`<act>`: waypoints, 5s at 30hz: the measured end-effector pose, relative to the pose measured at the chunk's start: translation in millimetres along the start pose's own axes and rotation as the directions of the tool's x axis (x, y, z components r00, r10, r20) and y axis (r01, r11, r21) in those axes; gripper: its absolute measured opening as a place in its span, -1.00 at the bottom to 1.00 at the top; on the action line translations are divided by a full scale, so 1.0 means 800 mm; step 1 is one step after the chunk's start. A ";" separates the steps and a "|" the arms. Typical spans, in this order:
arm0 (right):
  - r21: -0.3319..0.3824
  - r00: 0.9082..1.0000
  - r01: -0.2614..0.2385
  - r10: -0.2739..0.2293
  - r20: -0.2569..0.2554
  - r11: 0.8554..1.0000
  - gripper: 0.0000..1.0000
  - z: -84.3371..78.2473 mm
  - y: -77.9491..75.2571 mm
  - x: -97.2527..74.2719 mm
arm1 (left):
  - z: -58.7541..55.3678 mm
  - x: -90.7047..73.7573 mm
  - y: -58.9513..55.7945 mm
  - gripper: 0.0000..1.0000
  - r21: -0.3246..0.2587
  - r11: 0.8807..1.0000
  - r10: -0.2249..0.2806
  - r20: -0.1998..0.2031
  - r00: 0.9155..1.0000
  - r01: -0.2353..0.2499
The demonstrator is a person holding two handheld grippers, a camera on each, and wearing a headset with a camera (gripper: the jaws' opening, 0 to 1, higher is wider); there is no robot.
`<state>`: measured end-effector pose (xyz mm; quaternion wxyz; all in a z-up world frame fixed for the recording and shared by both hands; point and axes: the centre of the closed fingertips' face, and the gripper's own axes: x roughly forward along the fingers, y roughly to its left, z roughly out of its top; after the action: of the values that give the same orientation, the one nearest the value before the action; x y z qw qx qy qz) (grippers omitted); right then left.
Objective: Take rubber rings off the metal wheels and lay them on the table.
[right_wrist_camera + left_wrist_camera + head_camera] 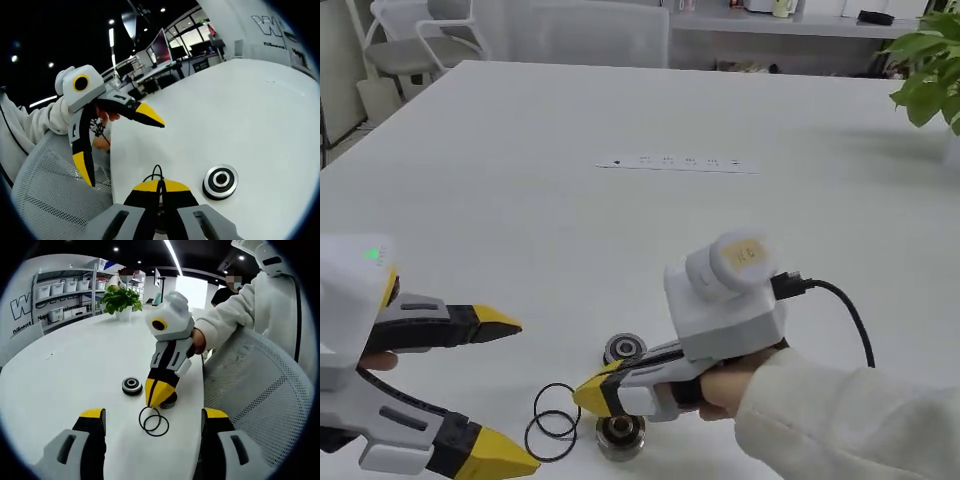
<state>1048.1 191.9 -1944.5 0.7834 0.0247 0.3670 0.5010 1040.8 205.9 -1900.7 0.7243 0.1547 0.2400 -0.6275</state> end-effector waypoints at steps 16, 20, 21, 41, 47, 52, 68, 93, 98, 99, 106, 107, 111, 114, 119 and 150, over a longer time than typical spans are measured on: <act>-0.008 0.999 0.039 -0.039 -0.013 0.999 -0.96 -0.009 -0.017 -0.003 | -0.006 0.002 0.001 0.49 -0.004 1.000 0.002 -0.021 1.000 -0.002; -0.005 0.998 0.056 -0.055 0.013 0.998 -0.91 -0.002 -0.024 -0.011 | 0.000 0.002 0.006 0.46 -0.008 1.000 0.016 0.001 1.000 -0.016; -0.007 0.998 0.060 -0.060 0.021 0.998 -0.91 0.000 -0.025 -0.013 | 0.003 0.003 0.007 0.45 -0.008 1.000 0.020 0.008 1.000 -0.020; -0.068 0.970 0.212 -0.202 0.132 0.975 -0.64 0.005 -0.081 -0.061 | 0.051 0.056 0.046 -0.12 0.092 0.996 0.012 0.039 0.999 -0.016; -0.107 0.972 0.223 -0.213 0.099 0.969 -0.59 -0.006 -0.085 -0.058 | 0.046 0.085 0.051 -0.31 0.093 0.996 0.008 0.022 1.000 -0.010; -0.134 0.973 0.225 -0.216 0.082 0.965 -0.59 -0.010 -0.086 -0.054 | 0.041 0.105 0.054 -0.51 0.103 0.995 0.014 0.004 1.000 -0.014; -0.172 0.975 0.221 -0.213 0.059 0.960 -0.73 -0.013 -0.088 -0.049 | 0.018 0.119 0.059 -0.86 0.081 0.996 0.051 -0.039 0.998 -0.047; -0.344 0.913 0.388 -0.406 0.021 0.855 -1.00 -0.009 -0.107 -0.059 | 0.023 0.119 0.060 -0.87 0.070 0.996 0.064 -0.035 0.997 -0.062; -0.248 0.926 0.369 -0.376 0.020 0.895 -1.00 -0.010 -0.106 -0.060 | 0.023 0.118 0.060 -0.87 0.072 0.996 0.063 -0.037 0.997 -0.060; -0.183 0.932 0.362 -0.362 0.031 0.914 -1.00 -0.009 -0.106 -0.062 | 0.023 0.118 0.059 -0.87 0.074 0.996 0.062 -0.037 0.997 -0.059; 0.045 0.952 0.283 -0.286 0.108 0.958 -1.00 0.000 -0.102 -0.070 | 0.024 0.118 0.058 -0.88 0.080 0.995 0.057 -0.035 0.998 -0.054; 0.053 0.954 0.275 -0.279 0.111 0.960 -1.00 -0.001 -0.100 -0.070 | 0.024 0.118 0.057 -0.88 0.080 0.995 0.055 -0.035 0.998 -0.052; 0.061 0.957 0.265 -0.270 0.107 0.962 -1.00 0.000 -0.094 -0.068 | 0.023 0.117 0.056 -0.88 0.085 0.995 0.050 -0.035 0.998 -0.047; 0.061 0.959 0.256 -0.261 0.111 0.965 -1.00 0.003 -0.093 -0.067 | 0.023 0.117 0.055 -0.88 0.094 0.994 0.051 -0.036 0.998 -0.047; 0.052 0.963 0.240 -0.244 0.115 0.969 -1.00 0.006 -0.085 -0.063 | 0.022 0.117 0.055 -0.88 0.095 0.994 0.051 -0.039 0.998 -0.047; 0.051 0.963 0.171 -0.178 0.204 0.984 -1.00 0.038 -0.064 -0.068 | 0.058 0.059 0.039 -0.32 0.085 0.996 0.004 0.042 0.999 -0.008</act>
<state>1092.8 133.1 -1913.5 0.8581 0.0574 0.2920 0.4184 1083.0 147.0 -1889.7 0.7238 0.1730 0.1974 -0.6381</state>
